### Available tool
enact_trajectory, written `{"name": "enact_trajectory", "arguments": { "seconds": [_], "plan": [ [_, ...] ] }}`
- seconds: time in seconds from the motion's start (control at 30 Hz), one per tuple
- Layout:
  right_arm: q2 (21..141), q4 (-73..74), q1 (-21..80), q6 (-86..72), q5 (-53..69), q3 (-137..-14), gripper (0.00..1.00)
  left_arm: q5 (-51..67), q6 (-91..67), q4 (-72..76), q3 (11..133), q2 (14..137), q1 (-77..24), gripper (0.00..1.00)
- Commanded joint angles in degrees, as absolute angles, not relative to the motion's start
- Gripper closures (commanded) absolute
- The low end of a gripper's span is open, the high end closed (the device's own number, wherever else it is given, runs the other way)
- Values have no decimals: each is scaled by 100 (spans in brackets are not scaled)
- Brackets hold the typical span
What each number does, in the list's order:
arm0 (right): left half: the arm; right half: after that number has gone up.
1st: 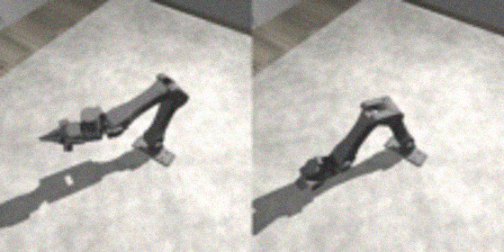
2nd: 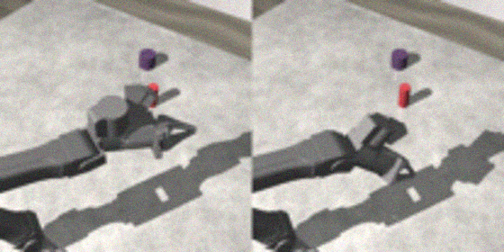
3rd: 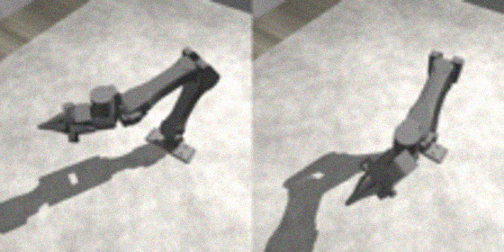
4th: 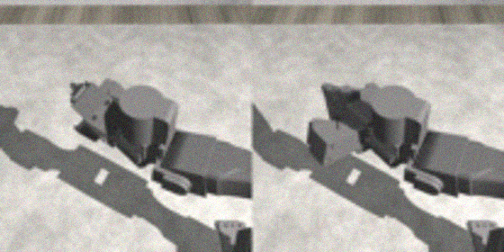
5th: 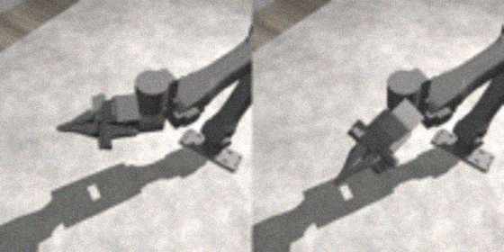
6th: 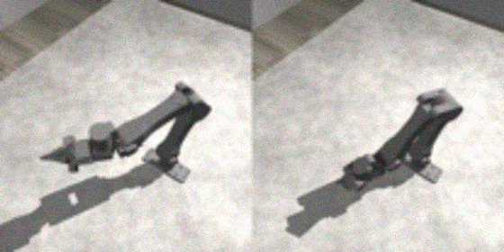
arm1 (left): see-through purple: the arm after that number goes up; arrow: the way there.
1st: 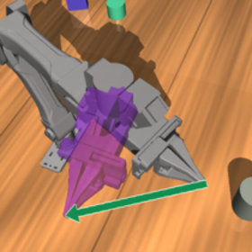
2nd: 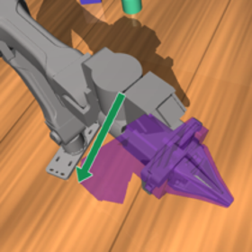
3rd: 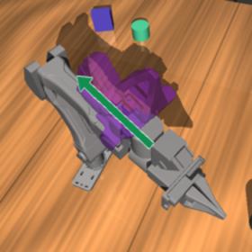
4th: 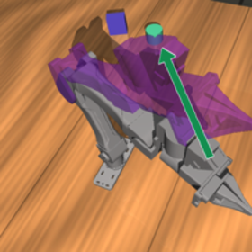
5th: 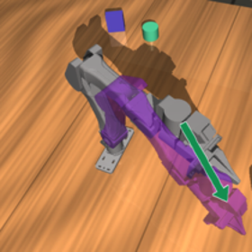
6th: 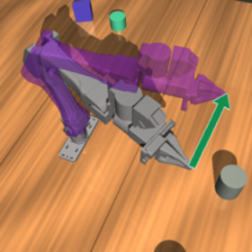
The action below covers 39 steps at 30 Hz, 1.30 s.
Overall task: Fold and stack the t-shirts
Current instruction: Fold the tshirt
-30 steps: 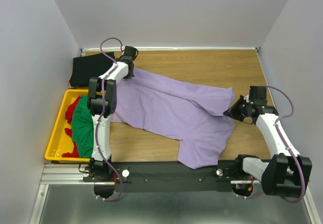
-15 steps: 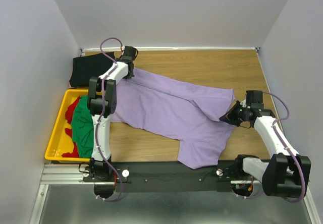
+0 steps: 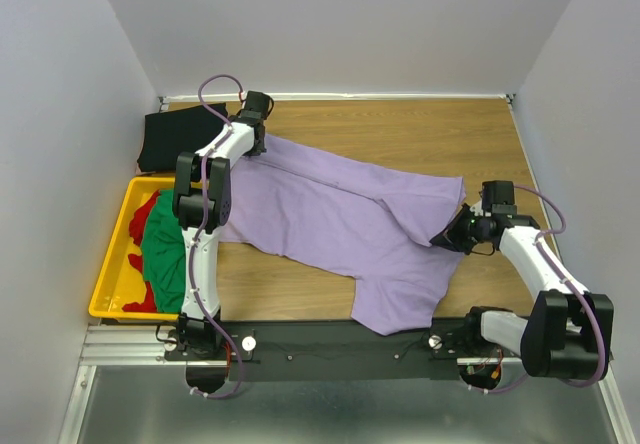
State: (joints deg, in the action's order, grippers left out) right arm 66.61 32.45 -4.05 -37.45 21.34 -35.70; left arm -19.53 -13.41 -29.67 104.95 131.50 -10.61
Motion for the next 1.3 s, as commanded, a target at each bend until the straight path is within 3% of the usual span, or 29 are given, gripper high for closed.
{"name": "enact_trajectory", "arguments": {
  "seconds": [0.0,0.17,0.23,0.33,0.37,0.5,0.83,0.93,1.03,1.27],
  "plan": [
    [6601,3138,-325,-3770,2303,-3472,91,-1784,-1398,-2979,10529,13298,-1072,83],
    [6609,3129,-115,-3885,2312,-3551,90,-1811,-1397,-2979,10521,13289,-1063,84],
    [6705,3138,-79,-3815,2285,-3630,78,-1802,-1397,-2971,10512,13298,-1063,83],
    [6776,3208,-79,-3622,1892,-3919,71,-1802,-1380,-2953,10503,13298,-1063,83],
    [6768,3208,-79,-3604,1350,-4059,63,-1810,-1371,-2962,10494,13289,-1055,83],
    [7091,3112,-123,-3262,66,-4806,45,-1872,-1336,-2953,10485,13280,-1046,83],
    [8856,1276,-984,-2857,149,-5651,47,-1855,-1292,-2892,10477,13271,-1002,84],
    [9376,888,-1124,-2716,483,-5678,50,-1837,-1292,-2883,10459,13307,-993,83],
    [9754,581,-1309,-2707,913,-5643,60,-1837,-1283,-2892,10485,13342,-1002,83],
    [10028,106,-1538,-2812,1485,-5643,63,-1837,-1274,-2883,10459,13324,-993,83]
  ]
}}
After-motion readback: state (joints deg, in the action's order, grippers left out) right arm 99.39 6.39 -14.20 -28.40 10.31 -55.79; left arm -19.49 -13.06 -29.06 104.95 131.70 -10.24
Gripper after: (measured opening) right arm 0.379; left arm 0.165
